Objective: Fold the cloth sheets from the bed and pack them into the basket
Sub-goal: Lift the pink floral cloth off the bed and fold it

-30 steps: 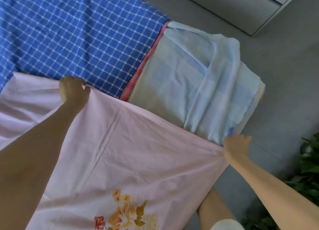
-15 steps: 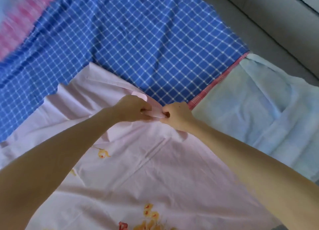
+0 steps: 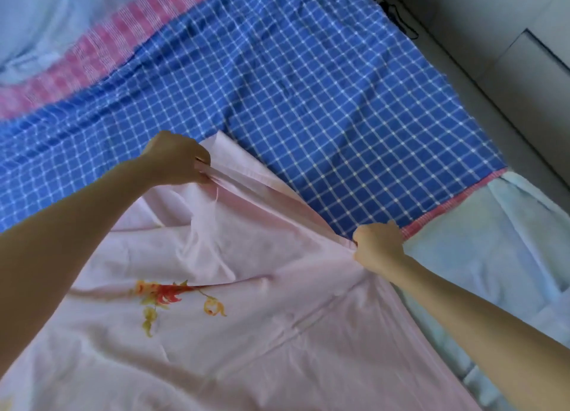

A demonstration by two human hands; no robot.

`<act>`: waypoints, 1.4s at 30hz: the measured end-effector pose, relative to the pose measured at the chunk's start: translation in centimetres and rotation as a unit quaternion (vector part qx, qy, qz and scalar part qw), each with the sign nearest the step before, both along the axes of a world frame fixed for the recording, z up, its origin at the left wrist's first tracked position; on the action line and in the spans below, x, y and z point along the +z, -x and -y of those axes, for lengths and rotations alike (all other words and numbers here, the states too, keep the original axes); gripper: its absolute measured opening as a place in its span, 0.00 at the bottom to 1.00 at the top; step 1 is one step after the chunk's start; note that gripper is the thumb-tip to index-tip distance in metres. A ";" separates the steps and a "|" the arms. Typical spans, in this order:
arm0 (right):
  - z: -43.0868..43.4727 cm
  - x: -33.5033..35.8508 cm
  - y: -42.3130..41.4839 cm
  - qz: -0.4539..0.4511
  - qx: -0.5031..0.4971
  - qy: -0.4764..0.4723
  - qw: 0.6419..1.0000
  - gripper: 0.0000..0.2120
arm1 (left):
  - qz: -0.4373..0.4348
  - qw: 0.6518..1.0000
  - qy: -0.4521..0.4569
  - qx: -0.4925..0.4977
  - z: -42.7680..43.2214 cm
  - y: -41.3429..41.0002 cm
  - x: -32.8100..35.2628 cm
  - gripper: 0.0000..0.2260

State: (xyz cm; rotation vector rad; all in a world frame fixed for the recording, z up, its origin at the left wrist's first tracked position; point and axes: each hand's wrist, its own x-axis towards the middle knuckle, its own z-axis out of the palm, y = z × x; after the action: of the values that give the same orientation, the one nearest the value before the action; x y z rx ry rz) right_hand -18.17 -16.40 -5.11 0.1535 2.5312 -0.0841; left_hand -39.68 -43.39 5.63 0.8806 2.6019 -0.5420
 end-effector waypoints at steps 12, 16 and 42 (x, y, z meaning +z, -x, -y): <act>4.3 -0.9 18.1 0.090 -0.030 0.159 0.983 0.20 | 0.282 0.840 -0.369 0.280 6.3 4.0 0.2 0.06; 11.0 -2.9 22.5 -0.053 -0.007 0.274 0.960 0.20 | 0.397 0.744 -0.431 0.320 8.3 5.0 -1.6 0.27; 6.4 9.7 28.3 -0.115 -0.314 0.525 0.783 0.05 | -0.002 0.962 -0.270 -0.043 -6.8 12.3 12.6 0.10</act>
State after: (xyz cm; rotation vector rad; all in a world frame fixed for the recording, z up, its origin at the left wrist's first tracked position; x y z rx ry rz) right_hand -46.44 -22.79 4.61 0.5316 2.1483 -1.8016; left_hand -51.94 -36.58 18.23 1.1515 2.7662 0.1686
